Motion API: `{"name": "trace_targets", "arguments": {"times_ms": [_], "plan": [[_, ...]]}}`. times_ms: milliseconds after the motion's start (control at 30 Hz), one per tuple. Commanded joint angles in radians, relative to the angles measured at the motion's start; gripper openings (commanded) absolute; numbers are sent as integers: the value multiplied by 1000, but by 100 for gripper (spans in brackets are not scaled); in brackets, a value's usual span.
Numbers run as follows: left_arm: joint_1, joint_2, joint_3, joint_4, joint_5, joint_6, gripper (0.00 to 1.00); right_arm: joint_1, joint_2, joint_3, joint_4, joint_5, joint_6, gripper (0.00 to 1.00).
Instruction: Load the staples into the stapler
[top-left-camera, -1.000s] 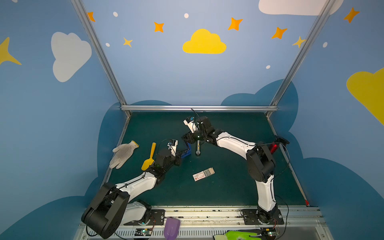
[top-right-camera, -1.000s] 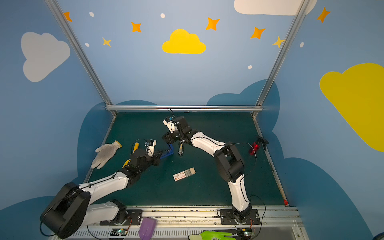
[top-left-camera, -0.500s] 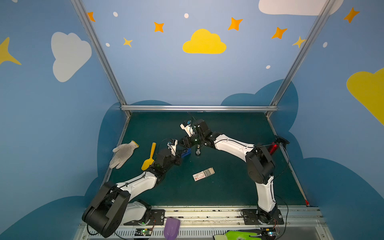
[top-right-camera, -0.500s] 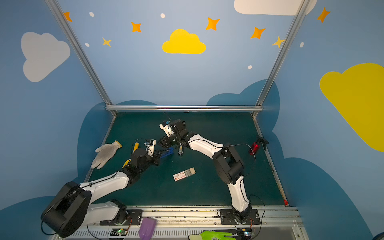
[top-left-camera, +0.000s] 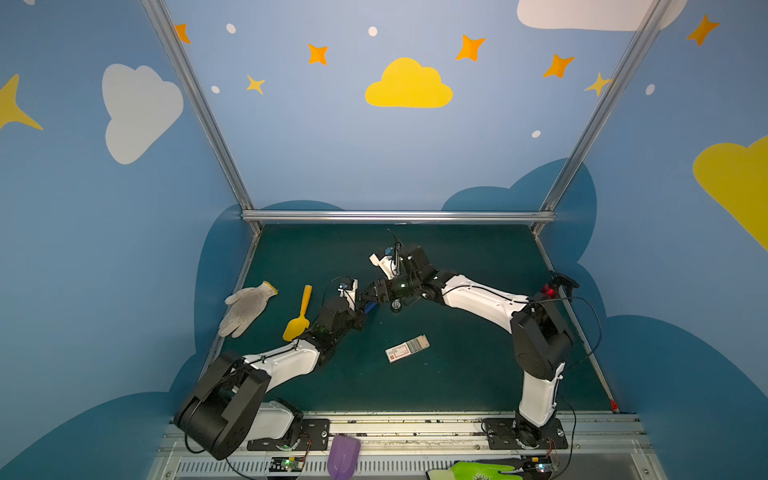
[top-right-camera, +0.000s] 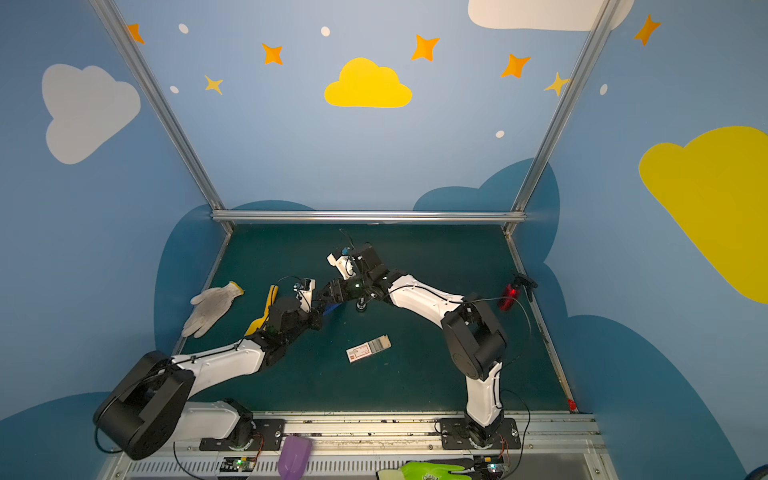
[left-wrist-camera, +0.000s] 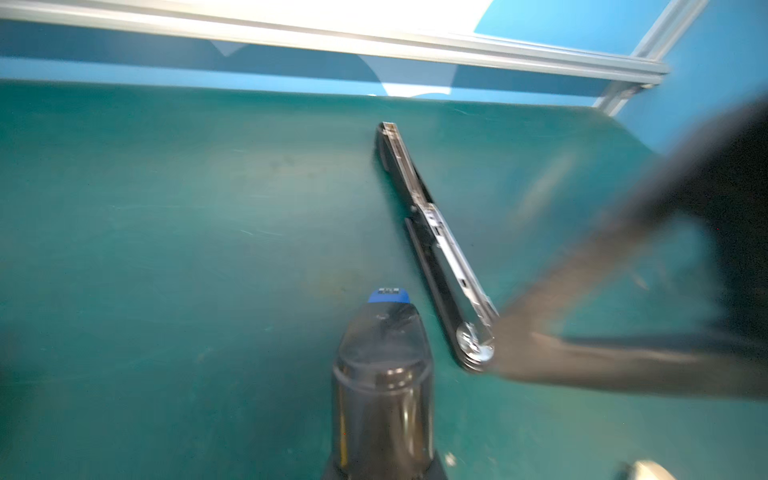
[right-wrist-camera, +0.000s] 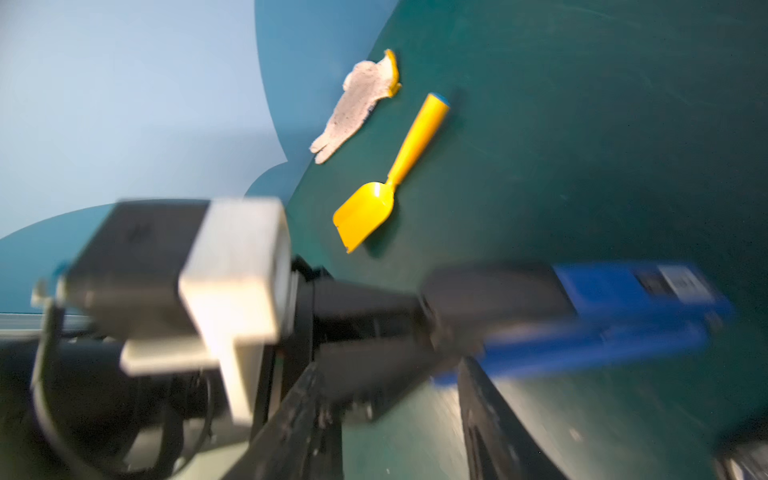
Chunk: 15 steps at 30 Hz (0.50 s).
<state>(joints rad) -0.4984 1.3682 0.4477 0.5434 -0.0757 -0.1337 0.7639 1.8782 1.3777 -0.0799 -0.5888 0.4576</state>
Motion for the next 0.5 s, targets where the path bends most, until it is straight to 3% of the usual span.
{"name": "trace_targets", "arguments": {"times_ms": [0, 167, 367, 467], "plan": [[0, 81, 51, 23, -143, 44, 4, -57, -74, -80, -1, 1, 24, 52], [-2, 244, 156, 29, -219, 84, 4, -117, -163, -202, -17, 31, 20, 52], [0, 431, 367, -160, -300, 54, 4, -154, -237, -302, -39, 55, 22, 52], [0, 461, 404, -228, -296, 15, 10, -168, -264, -335, -45, 60, 23, 51]]}}
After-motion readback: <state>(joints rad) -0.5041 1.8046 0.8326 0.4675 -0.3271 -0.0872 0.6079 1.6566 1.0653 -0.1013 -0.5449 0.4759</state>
